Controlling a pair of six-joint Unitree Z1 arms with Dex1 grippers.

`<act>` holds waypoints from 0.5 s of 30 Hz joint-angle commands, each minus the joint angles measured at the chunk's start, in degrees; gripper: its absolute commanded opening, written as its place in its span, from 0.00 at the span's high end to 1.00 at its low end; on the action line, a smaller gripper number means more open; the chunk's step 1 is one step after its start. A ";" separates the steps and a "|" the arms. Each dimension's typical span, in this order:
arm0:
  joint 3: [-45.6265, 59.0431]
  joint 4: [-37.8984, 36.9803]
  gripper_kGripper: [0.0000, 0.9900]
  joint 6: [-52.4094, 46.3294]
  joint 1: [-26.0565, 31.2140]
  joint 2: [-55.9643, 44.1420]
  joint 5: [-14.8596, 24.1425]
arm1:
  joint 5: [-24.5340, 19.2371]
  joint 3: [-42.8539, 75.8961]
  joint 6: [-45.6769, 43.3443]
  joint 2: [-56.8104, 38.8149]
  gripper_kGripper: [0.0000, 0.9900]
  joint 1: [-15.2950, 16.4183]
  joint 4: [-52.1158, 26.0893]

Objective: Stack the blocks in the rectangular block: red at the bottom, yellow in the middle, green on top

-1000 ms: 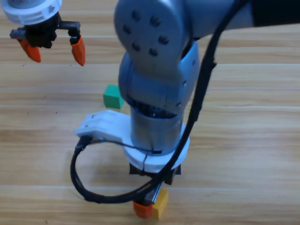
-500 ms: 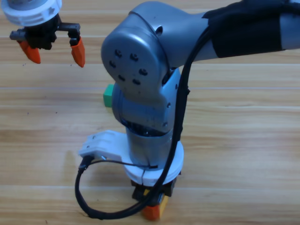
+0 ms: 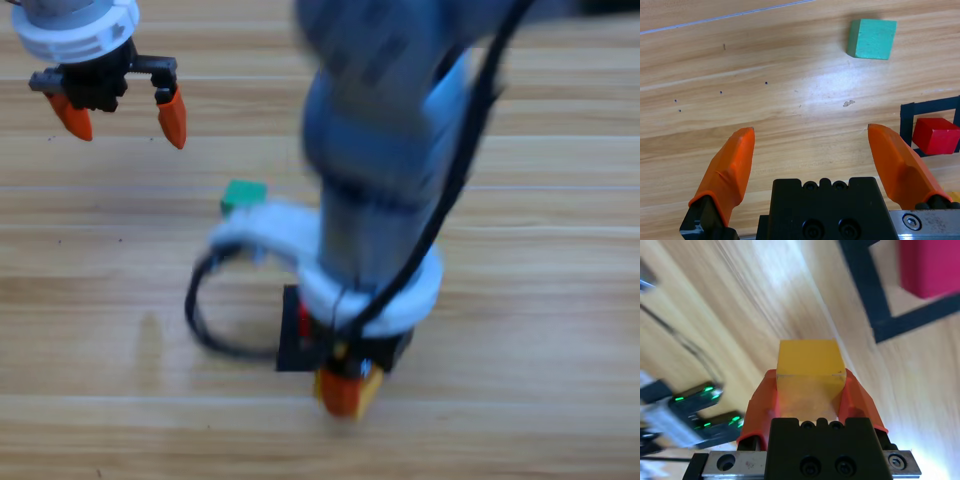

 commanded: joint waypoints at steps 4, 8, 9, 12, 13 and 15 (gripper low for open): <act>0.10 -0.50 0.03 -0.08 0.87 3.24 -0.20 | 10.13 0.56 10.01 -8.23 1.00 -6.78 -3.16; -0.08 -0.50 0.03 0.01 0.87 3.42 -0.20 | 4.95 -0.06 21.96 -6.64 1.00 -8.10 -5.36; 0.01 -0.50 0.03 0.01 0.78 3.51 -0.20 | 2.75 -0.85 27.15 -5.59 1.00 -8.45 -5.62; 0.01 -0.50 0.03 0.01 0.87 3.60 -0.20 | -2.61 -3.05 37.87 -2.60 1.00 -9.07 -5.71; 0.01 -0.50 0.03 0.01 0.87 3.68 -0.20 | -3.23 -3.75 39.36 -1.72 1.00 -9.16 -5.71; 0.01 -0.59 0.03 -0.08 0.78 3.86 -0.20 | -4.46 -4.89 42.26 0.04 1.00 -9.16 -5.71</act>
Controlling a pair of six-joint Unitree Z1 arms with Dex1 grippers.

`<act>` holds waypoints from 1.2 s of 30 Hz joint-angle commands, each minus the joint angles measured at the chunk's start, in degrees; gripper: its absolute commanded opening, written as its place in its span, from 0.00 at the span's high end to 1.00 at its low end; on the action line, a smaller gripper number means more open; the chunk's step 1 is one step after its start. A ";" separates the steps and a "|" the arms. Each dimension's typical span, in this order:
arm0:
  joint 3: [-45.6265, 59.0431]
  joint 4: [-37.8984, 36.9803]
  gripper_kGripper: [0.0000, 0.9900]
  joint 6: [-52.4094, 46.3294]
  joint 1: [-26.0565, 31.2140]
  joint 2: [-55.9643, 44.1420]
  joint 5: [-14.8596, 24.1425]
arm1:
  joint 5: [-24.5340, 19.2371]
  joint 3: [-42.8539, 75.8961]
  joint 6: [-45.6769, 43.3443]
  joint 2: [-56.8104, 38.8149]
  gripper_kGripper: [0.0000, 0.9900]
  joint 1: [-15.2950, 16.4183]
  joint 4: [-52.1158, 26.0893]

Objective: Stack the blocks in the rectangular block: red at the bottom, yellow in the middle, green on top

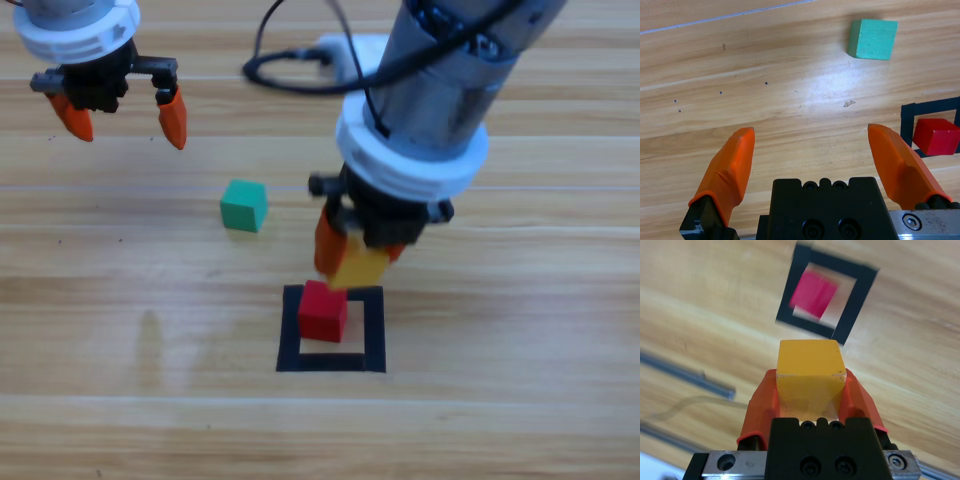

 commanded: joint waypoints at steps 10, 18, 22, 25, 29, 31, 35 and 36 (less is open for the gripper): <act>0.55 -1.24 0.03 -0.17 0.73 4.09 -0.20 | -2.09 -8.09 10.81 15.61 1.00 -2.45 -1.78; 0.63 -1.51 0.03 -0.17 0.64 4.70 -0.20 | -2.18 -9.94 13.54 17.63 1.00 -2.36 -1.17; 0.63 -1.68 0.03 -0.17 0.64 4.79 -0.20 | -2.01 -10.99 14.50 18.16 1.00 -2.45 -0.64; 0.63 -1.77 0.03 -0.17 0.64 4.88 -0.20 | -1.83 -12.22 15.73 19.21 1.00 -2.28 0.41; 0.72 -1.86 0.03 -0.17 0.64 5.14 -0.20 | -1.74 -12.66 17.05 19.48 1.00 -2.10 0.59; 0.72 -1.95 0.03 -0.17 0.64 5.23 -0.20 | -1.74 -12.75 17.32 19.56 1.00 -2.01 0.59; 0.81 -2.12 0.03 -0.17 0.64 5.32 -0.20 | -1.74 -12.93 17.76 19.65 1.00 -2.01 1.56; 0.81 -2.21 0.03 -0.17 0.64 5.41 -0.20 | -1.74 -13.01 17.84 19.56 1.00 -2.01 1.91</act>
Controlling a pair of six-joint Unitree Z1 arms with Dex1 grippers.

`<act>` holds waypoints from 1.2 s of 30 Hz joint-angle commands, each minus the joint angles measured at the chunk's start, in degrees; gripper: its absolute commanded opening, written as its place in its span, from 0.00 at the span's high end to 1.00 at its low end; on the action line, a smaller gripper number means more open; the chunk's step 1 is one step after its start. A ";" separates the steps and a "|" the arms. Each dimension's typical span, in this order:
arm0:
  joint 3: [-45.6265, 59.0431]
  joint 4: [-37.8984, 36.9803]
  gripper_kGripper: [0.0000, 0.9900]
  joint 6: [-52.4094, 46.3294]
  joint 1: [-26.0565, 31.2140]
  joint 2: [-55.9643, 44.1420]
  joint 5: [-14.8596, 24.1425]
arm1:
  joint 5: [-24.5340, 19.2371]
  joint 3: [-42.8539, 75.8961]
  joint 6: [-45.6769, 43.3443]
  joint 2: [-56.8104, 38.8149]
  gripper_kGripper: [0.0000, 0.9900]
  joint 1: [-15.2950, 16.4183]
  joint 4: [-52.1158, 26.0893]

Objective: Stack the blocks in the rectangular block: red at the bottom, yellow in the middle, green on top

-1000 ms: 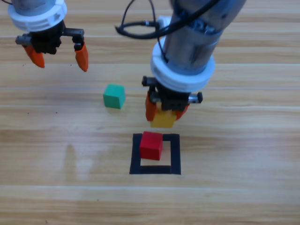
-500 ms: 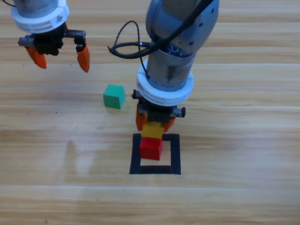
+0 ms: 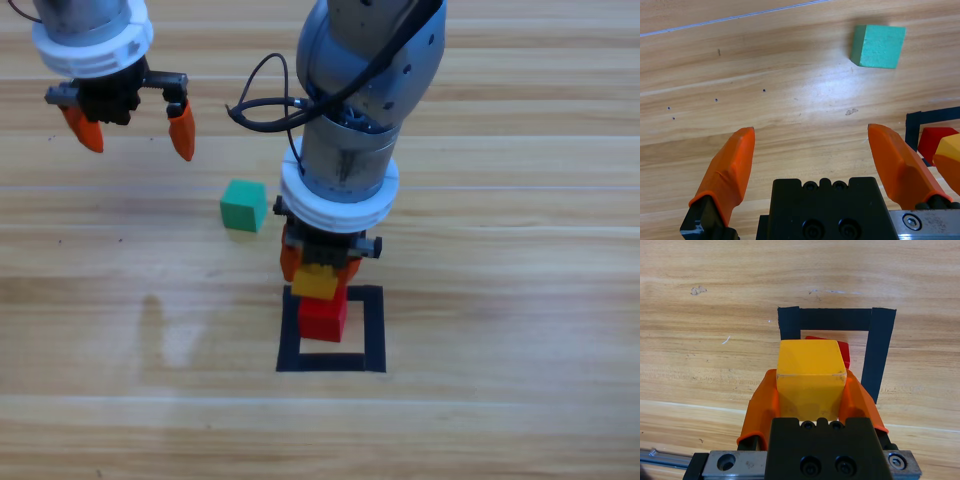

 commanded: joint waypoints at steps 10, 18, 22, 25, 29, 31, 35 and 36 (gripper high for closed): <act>1.16 -1.47 0.03 -0.08 0.52 3.03 -0.38 | 0.77 -0.76 1.30 2.52 1.00 0.05 3.44; 1.07 -1.56 0.03 -0.08 0.52 3.12 -0.55 | 1.30 -1.46 1.56 2.61 1.00 0.49 3.53; 0.98 -1.56 0.03 -0.08 0.52 3.29 -0.55 | 1.65 -2.25 1.56 2.96 1.00 0.58 3.53; 0.81 -1.56 0.03 -0.08 0.52 3.47 -0.64 | 1.74 -2.34 1.56 3.14 1.00 0.76 3.53; 0.54 -1.56 0.03 0.00 0.52 3.82 -0.73 | 1.74 -2.25 1.47 3.31 1.00 0.76 3.70; 0.37 -1.65 0.03 0.09 0.52 4.17 -0.73 | 1.74 -2.25 1.38 3.31 1.00 0.76 4.06; 0.11 -1.73 0.03 0.27 0.52 4.79 -0.82 | 1.91 -1.99 1.30 3.22 1.00 1.19 4.50; 0.11 -1.82 0.03 0.27 0.52 4.88 -0.82 | 2.00 -1.90 1.21 3.22 1.00 1.28 4.58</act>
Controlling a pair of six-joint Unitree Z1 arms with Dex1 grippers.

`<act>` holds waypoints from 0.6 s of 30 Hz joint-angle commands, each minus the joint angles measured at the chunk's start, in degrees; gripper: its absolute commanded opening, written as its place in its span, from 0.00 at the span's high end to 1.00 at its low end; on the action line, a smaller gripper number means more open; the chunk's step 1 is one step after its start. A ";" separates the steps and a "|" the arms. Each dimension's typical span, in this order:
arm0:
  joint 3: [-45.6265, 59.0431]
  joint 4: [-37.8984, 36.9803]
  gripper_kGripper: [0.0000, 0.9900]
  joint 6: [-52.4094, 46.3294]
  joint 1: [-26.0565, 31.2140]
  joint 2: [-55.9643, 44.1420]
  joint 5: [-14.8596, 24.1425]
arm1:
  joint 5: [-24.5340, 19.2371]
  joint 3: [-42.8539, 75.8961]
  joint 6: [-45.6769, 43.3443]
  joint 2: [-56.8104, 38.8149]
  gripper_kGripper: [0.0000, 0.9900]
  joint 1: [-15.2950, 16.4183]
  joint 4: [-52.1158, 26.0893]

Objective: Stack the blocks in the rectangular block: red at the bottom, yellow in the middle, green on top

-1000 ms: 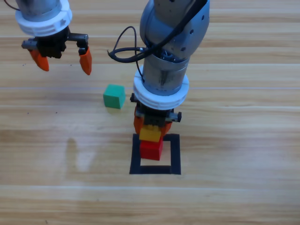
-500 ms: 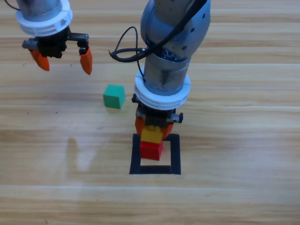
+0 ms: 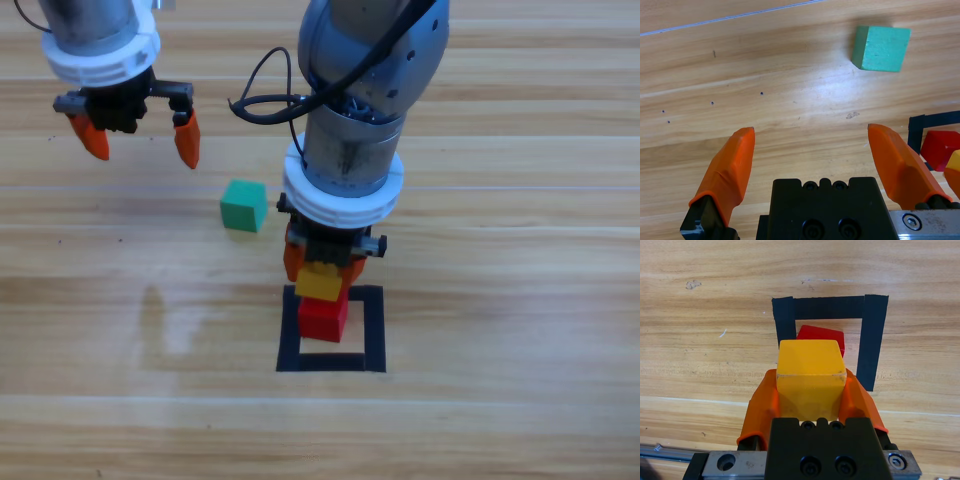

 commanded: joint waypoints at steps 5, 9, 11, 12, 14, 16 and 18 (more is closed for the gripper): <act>0.10 -1.52 0.03 0.34 0.52 3.67 -0.79 | 1.66 0.35 -0.38 3.20 1.00 1.61 0.99; 0.28 -1.61 0.03 0.25 0.43 3.84 -0.79 | 1.66 0.70 -0.38 3.46 1.00 1.61 0.99; 0.19 -1.70 0.03 0.34 0.43 3.76 -0.87 | 1.48 0.97 -0.38 3.55 1.00 1.61 0.99; 0.19 -1.70 0.03 0.34 0.43 3.76 -0.87 | 1.40 1.06 -0.38 3.55 1.00 1.61 0.99; 0.19 -1.61 0.03 0.34 0.43 3.76 -0.87 | 1.31 1.23 -0.38 3.55 1.00 1.61 0.99; 0.19 -1.70 0.03 0.34 0.43 3.76 -0.87 | 1.13 1.41 -0.46 3.55 1.00 1.61 0.99; 0.19 -1.70 0.03 0.34 0.43 3.84 -0.87 | 0.96 1.49 -0.64 3.55 1.00 1.61 0.99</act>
